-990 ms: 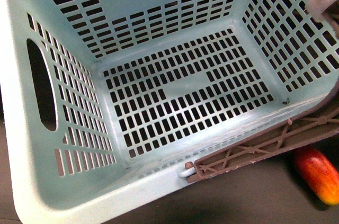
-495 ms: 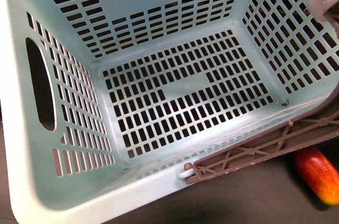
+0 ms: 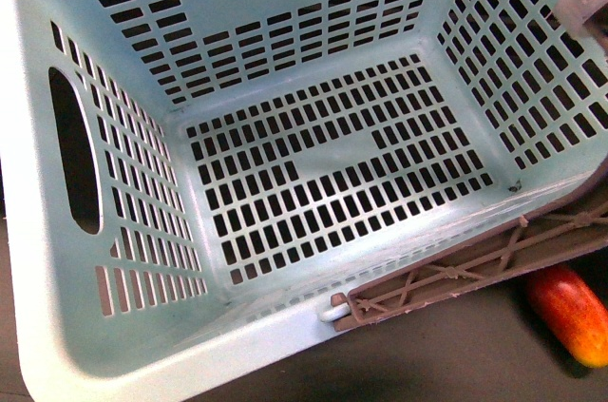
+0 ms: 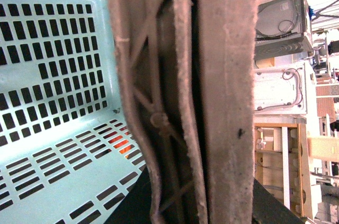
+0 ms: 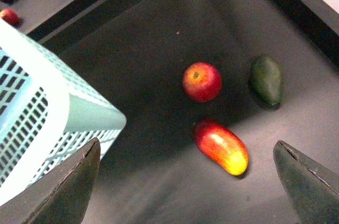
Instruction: Pick apple with right arm and hold basket with left
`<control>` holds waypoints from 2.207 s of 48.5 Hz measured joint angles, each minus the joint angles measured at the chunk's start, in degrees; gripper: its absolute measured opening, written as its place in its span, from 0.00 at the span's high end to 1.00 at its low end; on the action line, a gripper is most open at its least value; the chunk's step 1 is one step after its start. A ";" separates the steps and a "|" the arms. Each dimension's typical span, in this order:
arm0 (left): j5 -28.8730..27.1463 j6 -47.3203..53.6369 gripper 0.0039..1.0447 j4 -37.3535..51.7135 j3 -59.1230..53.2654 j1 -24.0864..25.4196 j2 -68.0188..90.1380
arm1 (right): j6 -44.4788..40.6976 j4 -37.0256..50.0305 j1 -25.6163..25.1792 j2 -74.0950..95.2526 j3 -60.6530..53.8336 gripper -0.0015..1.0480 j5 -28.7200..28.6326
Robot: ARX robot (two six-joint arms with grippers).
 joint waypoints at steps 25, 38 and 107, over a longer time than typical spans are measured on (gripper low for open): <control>-0.04 0.02 0.84 0.00 0.00 0.00 0.00 | -16.50 32.98 -9.57 61.94 9.99 0.08 -5.46; -0.09 0.02 0.84 0.02 0.00 0.00 0.00 | -23.47 42.29 -4.31 89.68 21.18 0.08 -2.12; -0.09 0.04 0.84 0.02 0.00 0.00 0.00 | -32.89 32.50 4.46 120.13 56.74 0.08 3.93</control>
